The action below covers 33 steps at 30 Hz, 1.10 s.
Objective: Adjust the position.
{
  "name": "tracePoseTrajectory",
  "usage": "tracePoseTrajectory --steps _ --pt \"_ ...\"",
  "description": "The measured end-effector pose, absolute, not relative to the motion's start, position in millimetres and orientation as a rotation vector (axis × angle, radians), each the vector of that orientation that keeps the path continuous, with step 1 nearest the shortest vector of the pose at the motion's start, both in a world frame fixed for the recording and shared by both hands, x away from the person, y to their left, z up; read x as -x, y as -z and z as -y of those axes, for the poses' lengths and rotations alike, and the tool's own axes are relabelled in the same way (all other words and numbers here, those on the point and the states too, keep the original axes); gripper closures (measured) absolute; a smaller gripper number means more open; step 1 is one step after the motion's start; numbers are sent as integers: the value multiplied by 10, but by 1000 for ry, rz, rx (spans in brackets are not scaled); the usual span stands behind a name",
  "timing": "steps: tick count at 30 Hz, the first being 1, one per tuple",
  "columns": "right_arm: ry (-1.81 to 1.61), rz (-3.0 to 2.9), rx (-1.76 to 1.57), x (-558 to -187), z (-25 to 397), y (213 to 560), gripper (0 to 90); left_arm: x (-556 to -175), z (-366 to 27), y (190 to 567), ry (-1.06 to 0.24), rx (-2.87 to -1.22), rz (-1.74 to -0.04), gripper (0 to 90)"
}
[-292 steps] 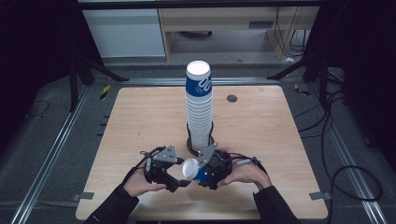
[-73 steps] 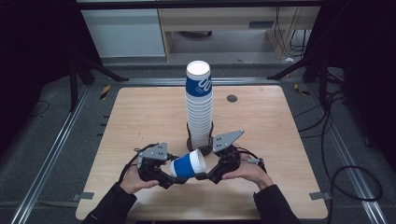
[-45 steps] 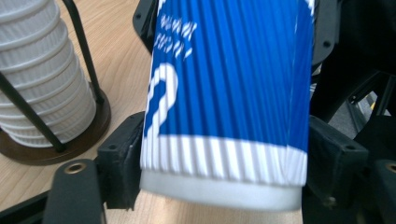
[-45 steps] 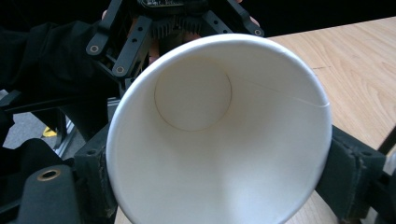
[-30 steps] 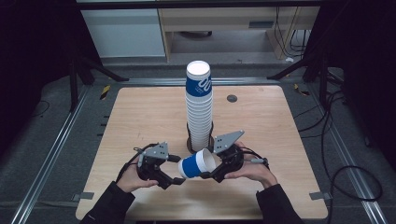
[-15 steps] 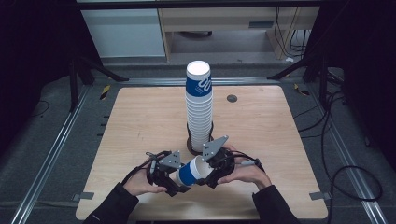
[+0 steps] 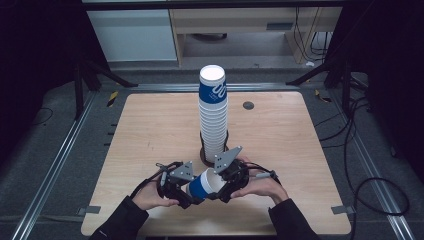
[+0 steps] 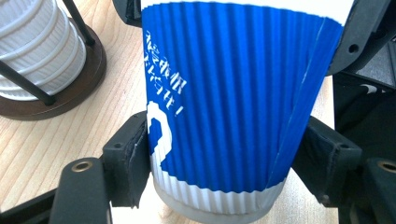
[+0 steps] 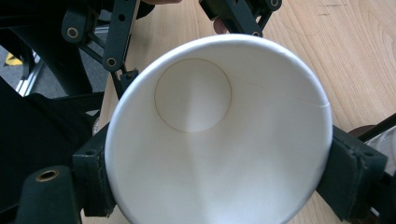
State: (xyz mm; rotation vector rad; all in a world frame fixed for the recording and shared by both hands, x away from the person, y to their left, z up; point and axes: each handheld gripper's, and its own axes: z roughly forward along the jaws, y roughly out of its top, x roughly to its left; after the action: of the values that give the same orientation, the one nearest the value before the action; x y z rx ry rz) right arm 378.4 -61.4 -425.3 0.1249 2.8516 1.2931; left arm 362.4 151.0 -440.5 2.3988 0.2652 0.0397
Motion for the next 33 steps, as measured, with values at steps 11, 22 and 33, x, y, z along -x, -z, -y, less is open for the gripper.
tracePoseTrajectory --steps 11,22,33 --pt "-1312 -2811 -147 -3795 619 4245 111 -3633 -1540 4381 -54 -2382 -278 272" --pt "-1543 -2649 -273 -3863 822 4074 72 -3703 -1699 4307 -66 -2299 -352 272" --pt "-1688 -2544 -383 -3928 968 4017 73 -3723 -1922 4122 -120 -2085 -427 272"
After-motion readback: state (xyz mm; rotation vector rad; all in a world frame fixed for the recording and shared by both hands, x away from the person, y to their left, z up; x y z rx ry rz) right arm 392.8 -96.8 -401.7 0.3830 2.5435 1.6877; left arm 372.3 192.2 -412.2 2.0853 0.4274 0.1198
